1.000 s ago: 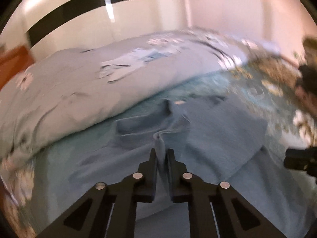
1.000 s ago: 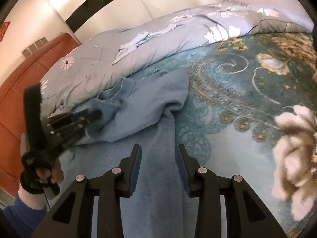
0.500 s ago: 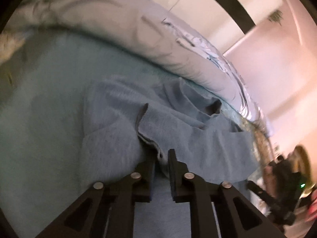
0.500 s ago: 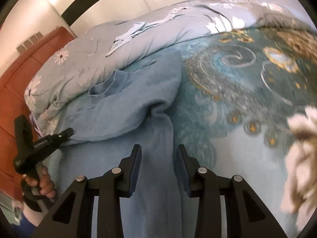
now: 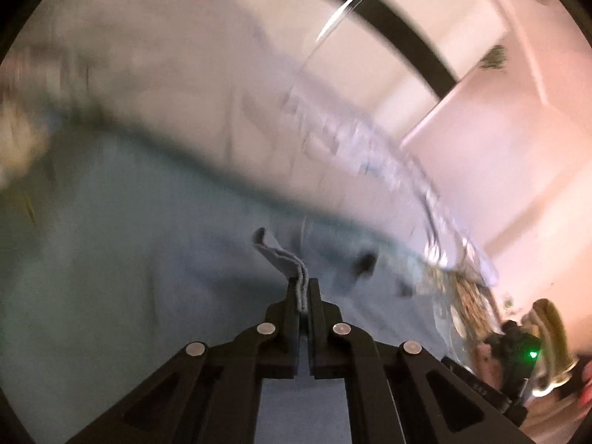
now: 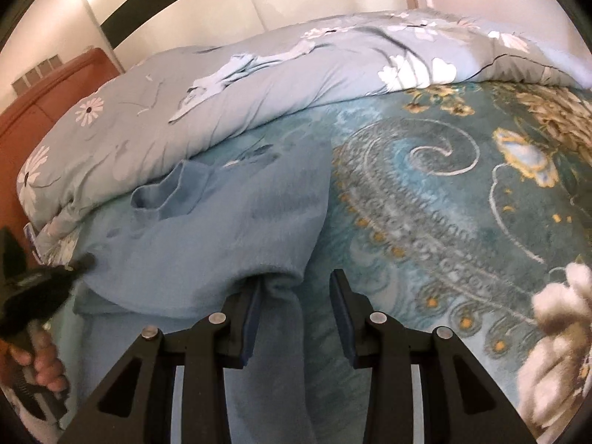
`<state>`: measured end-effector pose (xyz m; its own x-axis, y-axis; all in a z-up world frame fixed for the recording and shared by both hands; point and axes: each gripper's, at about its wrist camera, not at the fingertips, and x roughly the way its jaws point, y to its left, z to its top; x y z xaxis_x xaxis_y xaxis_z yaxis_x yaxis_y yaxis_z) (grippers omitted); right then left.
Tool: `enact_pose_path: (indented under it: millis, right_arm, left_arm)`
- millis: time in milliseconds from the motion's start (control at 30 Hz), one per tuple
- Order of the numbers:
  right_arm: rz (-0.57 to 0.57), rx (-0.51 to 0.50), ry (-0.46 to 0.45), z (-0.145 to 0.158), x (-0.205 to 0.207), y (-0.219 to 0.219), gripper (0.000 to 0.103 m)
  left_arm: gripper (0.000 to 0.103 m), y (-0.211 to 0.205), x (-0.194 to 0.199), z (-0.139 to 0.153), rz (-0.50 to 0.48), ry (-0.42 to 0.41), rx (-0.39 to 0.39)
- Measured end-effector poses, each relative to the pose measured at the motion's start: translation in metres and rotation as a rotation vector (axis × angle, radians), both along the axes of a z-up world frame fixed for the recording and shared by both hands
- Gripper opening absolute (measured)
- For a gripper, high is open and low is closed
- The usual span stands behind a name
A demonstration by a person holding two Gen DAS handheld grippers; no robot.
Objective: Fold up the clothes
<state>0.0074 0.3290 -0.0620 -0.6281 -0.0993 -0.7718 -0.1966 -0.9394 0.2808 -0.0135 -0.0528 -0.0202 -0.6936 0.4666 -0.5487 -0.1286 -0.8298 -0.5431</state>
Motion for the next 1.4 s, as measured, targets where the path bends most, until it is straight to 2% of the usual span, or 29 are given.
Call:
enact_pose_path:
  millis: [67, 100, 167, 200, 233, 300, 367, 633, 700, 767, 833, 900, 1100, 1167, 1233, 1400]
  right_arm:
    - [-0.017, -0.007, 0.013, 0.002, 0.002, 0.004, 0.038]
    - [-0.018, -0.046, 0.02, 0.002, 0.004, 0.007, 0.038]
    - [-0.022, -0.057, 0.02, 0.001, 0.006, 0.007, 0.047]
    - [-0.02, -0.024, 0.018, 0.001, 0.006, 0.004, 0.052]
    - [-0.015, -0.008, 0.017, 0.0, 0.007, 0.002, 0.052]
    - [-0.021, -0.014, 0.006, -0.003, 0.007, 0.003, 0.052]
    - [-0.028, -0.014, -0.003, -0.006, 0.007, 0.004, 0.052]
    - [-0.022, 0.003, -0.032, -0.008, 0.009, 0.004, 0.052]
    - [-0.018, 0.012, -0.042, -0.004, 0.013, 0.004, 0.052]
    - [0.003, 0.012, -0.041, 0.001, 0.023, 0.003, 0.052]
    - [0.026, 0.011, -0.039, 0.006, 0.034, 0.003, 0.053]
    - [0.056, -0.018, -0.052, 0.005, 0.053, 0.001, 0.053]
    - [0.125, -0.13, -0.082, -0.008, 0.108, -0.004, 0.053]
    - [0.15, -0.171, -0.083, -0.008, 0.121, -0.004, 0.053]
    - [0.175, -0.211, -0.085, -0.009, 0.134, -0.004, 0.053]
    - [0.238, -0.312, -0.088, -0.011, 0.168, -0.005, 0.053]
  left_arm:
    - [0.003, -0.003, 0.011, 0.023, 0.033, 0.113, -0.102]
    - [0.003, -0.005, 0.012, 0.02, 0.035, 0.107, -0.116]
    - [0.003, -0.011, 0.014, 0.015, 0.037, 0.093, -0.143]
    - [0.003, -0.013, 0.013, 0.005, 0.033, 0.058, -0.146]
    - [0.003, -0.017, 0.01, -0.009, 0.046, 0.0, -0.153]
    - [0.003, -0.024, 0.01, -0.025, 0.068, -0.053, -0.146]
    - [0.003, -0.032, 0.01, -0.036, 0.087, -0.085, -0.136]
    - [0.007, -0.025, 0.005, -0.06, 0.057, -0.192, -0.216]
    - [0.009, -0.028, 0.006, -0.056, 0.042, -0.212, -0.196]
    - [0.018, -0.034, 0.013, -0.051, 0.027, -0.235, -0.176]
    - [0.04, -0.038, 0.022, -0.047, 0.002, -0.258, -0.158]
    - [0.048, -0.042, 0.04, -0.047, -0.041, -0.278, -0.126]
    - [0.049, -0.037, 0.102, -0.062, -0.173, -0.37, -0.027]
    - [0.051, -0.031, 0.118, -0.062, -0.202, -0.368, -0.012]
    - [0.056, -0.025, 0.134, -0.062, -0.248, -0.385, 0.01]
    - [0.057, -0.023, 0.17, -0.07, -0.319, -0.438, 0.148]
